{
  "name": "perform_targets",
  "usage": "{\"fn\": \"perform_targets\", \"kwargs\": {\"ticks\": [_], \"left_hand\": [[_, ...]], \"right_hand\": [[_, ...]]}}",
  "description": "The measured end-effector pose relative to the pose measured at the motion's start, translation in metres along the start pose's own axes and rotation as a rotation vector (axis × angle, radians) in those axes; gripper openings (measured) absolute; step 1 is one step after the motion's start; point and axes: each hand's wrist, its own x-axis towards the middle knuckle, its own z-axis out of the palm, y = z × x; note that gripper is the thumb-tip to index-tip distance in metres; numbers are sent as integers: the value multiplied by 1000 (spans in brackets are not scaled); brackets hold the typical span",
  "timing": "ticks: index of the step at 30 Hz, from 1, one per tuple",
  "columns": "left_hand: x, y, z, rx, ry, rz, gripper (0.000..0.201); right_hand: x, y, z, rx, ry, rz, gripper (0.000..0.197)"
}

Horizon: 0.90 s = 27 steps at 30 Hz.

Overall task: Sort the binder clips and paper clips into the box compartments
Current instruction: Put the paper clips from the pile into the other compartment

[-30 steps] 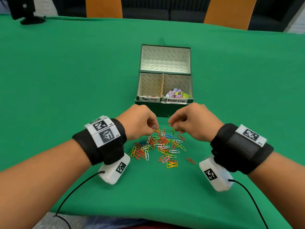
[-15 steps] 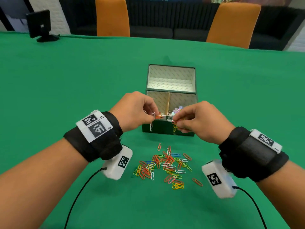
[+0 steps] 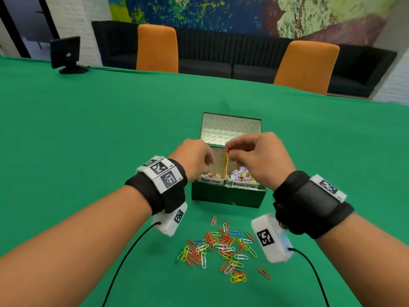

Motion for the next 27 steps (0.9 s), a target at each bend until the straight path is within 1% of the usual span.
{"fn": "perform_targets", "kwargs": {"ticks": [3,5,6,9,10,11,14,17,19,20,22,24,27], "left_hand": [[-9,-4,-6,-3,31,-9,16],[-16,-6,-9,-6,34,-14,17],[-19,-7,-10,-8,32,-19,18],[-28,-10,-9,-13,18,-33,23],[-31,-10,-7,-15,10,-33,25],[-34,-11,-6,-14,-2,-30,26],[-44,-13,-2,9,-47,-13,26],[-53,-16,4,40,-102,6,22],[-59,-18,9,49,-142,16,19],[-61,-19,12,49,-163,20,18],[-67,-22,18,58,-214,33,16],[-73,-25,26,58,-295,48,16],[-81,-27,34,59,-399,62,24]], "right_hand": [[10,-7,8,25,41,-31,16],[16,-7,18,-47,37,-55,17],[18,-5,23,-112,6,-56,19],[23,6,39,-353,-208,22,31],[25,10,42,-398,-252,50,35],[26,13,43,-413,-265,61,36],[25,13,38,-388,-203,19,30],[12,4,27,-291,-118,-78,20],[-3,1,23,-256,-109,-125,14],[-11,1,23,-263,-138,-131,11],[-28,7,25,-349,-262,-122,10],[-42,18,28,-488,-448,-111,17],[-54,37,34,-637,-702,-80,36]]}}
